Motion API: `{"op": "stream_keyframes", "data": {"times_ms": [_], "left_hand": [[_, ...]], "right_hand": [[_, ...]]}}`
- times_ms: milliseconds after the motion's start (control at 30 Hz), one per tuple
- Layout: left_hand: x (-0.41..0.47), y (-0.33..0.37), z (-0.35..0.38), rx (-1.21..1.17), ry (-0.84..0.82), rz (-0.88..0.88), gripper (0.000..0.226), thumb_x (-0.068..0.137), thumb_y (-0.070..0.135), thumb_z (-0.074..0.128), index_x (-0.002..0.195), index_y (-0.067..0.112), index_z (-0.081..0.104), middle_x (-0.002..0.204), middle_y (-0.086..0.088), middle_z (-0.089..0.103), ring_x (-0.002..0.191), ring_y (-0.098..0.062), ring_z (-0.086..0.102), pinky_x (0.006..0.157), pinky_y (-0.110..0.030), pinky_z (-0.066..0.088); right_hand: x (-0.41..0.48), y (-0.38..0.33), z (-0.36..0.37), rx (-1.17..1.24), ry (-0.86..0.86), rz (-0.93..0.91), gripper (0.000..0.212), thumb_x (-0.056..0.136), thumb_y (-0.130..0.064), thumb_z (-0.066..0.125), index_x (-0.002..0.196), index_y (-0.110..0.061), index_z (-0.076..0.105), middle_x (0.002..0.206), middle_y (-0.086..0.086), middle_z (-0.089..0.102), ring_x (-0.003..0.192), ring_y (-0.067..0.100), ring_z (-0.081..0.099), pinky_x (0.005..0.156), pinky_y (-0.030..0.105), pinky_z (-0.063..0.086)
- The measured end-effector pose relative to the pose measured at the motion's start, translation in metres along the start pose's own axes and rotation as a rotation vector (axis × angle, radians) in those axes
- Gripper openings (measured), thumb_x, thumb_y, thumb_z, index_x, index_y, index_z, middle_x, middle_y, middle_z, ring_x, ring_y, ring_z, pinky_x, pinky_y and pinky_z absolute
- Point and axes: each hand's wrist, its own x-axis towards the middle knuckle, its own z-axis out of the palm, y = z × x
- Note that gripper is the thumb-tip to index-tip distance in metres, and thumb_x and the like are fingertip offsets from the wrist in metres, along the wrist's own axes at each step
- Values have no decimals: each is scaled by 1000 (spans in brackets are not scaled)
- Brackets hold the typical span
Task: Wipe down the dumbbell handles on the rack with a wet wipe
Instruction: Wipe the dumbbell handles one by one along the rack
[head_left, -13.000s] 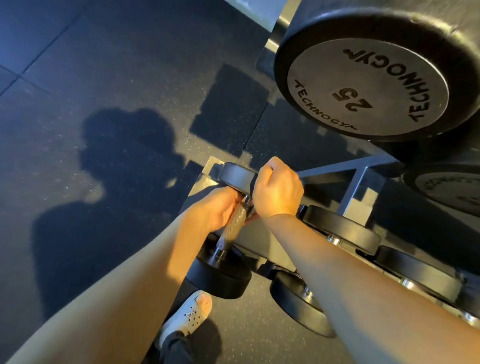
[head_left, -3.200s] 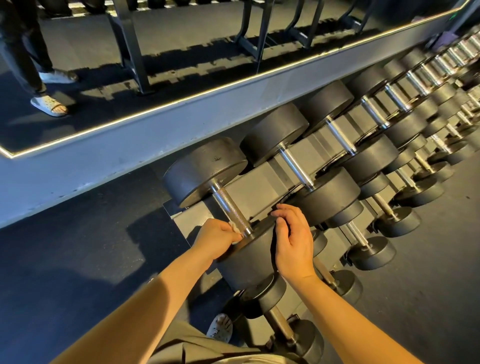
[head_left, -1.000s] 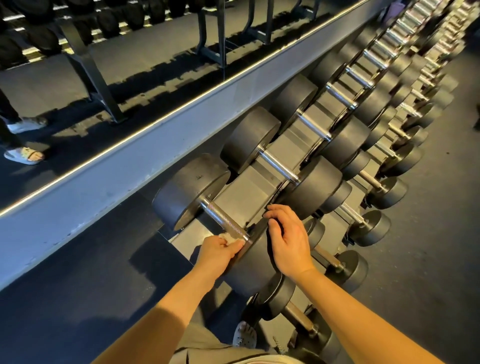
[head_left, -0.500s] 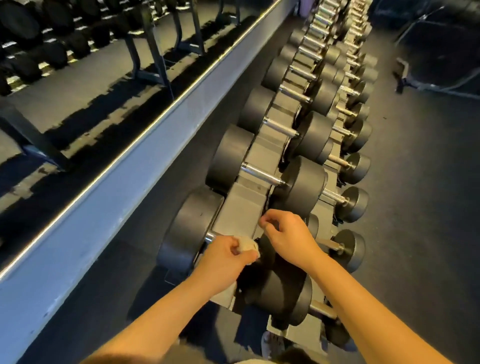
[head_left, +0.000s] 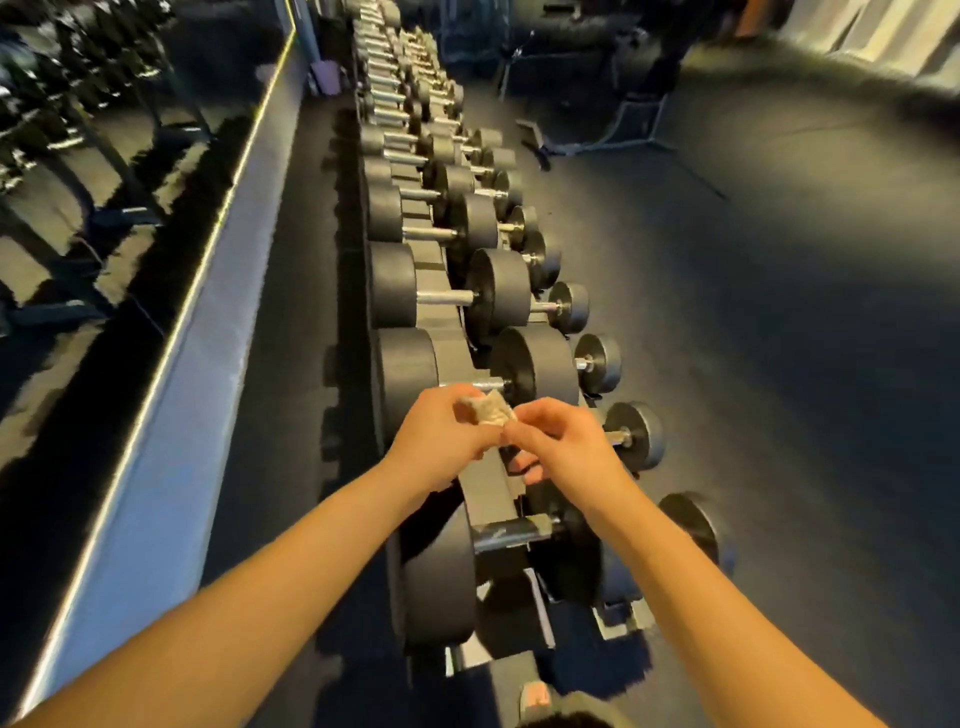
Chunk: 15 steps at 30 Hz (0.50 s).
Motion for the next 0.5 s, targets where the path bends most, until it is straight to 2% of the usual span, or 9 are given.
{"op": "stream_keyframes", "data": {"times_ms": [100,200,300,367,433,500], "left_hand": [[17,-2,-3,-55,-112,-25,17,86,13,79,100,21,79,95,-1,78,94,-19,73,82,-31,62],[32,-9,-17,-84,-149,-106,19,89,10,76,103,23,77,100,1,77,97,-18,73,87,-36,62],[52,-21,-54,166,103,-47,12,96,19,69,101,28,74,97,7,75,91,-9,70,80,-28,57],[67,-30,-82,315,278,-11,10,97,21,67,95,29,72,94,10,72,87,-3,66,75,-18,49],[84,-42,-97,389,382,-17,6,97,24,66,98,28,70,97,10,69,90,-5,63,78,-21,49],[106,-52,-96,435,438,-11,12,98,29,66,109,26,68,109,8,64,99,-8,61,89,-29,51]], "right_hand": [[8,2,3,-25,83,-11,14,94,-23,72,105,-15,70,91,6,75,75,21,73,66,33,61],[37,9,-1,-103,49,76,6,93,-18,73,95,-13,71,85,9,74,63,17,67,61,30,58],[81,20,-17,-307,45,170,5,92,-17,71,87,-15,72,79,6,73,65,17,66,66,38,60],[114,24,-23,-424,105,129,8,91,-21,69,82,-21,70,74,1,70,69,18,66,71,47,60],[140,21,-16,-492,83,57,10,92,-30,67,85,-23,69,75,-3,69,74,18,65,73,46,59],[161,18,4,-552,9,-26,14,96,-34,63,101,-24,71,90,-4,71,86,18,66,78,42,57]]}}
